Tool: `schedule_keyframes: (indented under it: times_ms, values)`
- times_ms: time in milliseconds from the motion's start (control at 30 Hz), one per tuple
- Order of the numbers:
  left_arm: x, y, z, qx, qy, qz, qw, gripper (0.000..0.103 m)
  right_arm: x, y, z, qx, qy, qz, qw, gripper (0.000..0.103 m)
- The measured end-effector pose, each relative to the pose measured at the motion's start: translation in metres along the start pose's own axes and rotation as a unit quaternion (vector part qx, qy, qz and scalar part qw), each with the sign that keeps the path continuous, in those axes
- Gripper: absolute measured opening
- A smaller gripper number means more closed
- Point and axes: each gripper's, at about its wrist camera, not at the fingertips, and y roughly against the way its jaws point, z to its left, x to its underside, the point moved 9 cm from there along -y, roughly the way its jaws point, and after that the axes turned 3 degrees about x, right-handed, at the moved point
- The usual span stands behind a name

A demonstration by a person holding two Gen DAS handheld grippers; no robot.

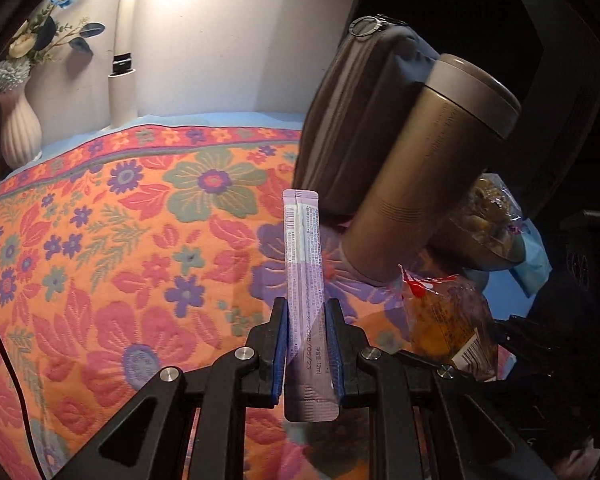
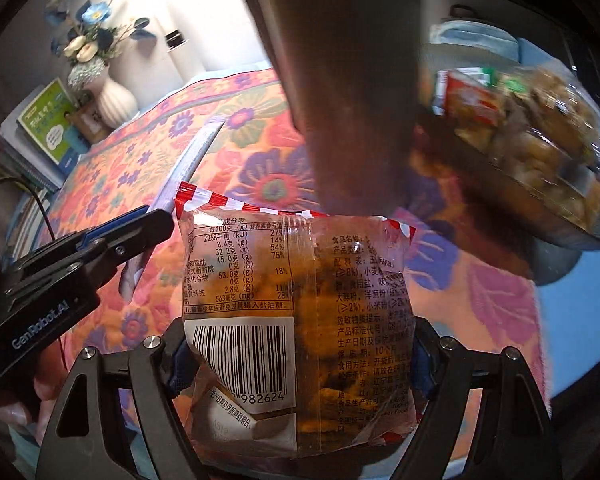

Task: Organize snacks
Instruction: 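Lift both snacks and carry them with both tools toward the glass bowl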

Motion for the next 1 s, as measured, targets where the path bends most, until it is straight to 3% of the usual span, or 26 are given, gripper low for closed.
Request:
schedule_keyframes:
  times_ms: [233, 467, 1000]
  values:
    - [0.003, 0.002, -0.045, 0.025, -0.035, 0.012, 0.999, 0.017, 0.005, 0.017, -0.023, 0.002, -0.024, -0.012, 1.0, 0.081]
    - [0.014, 0.008, -0.053, 0.017, -0.04, 0.015, 0.9989, 0.017, 0.003, 0.027, -0.034, 0.012, -0.03, -0.026, 0.999, 0.081]
    - [0.033, 0.022, -0.1, 0.049, -0.089, 0.014, 0.9947, 0.017, 0.002, 0.056, -0.049, 0.076, -0.01, -0.071, 0.995, 0.081]
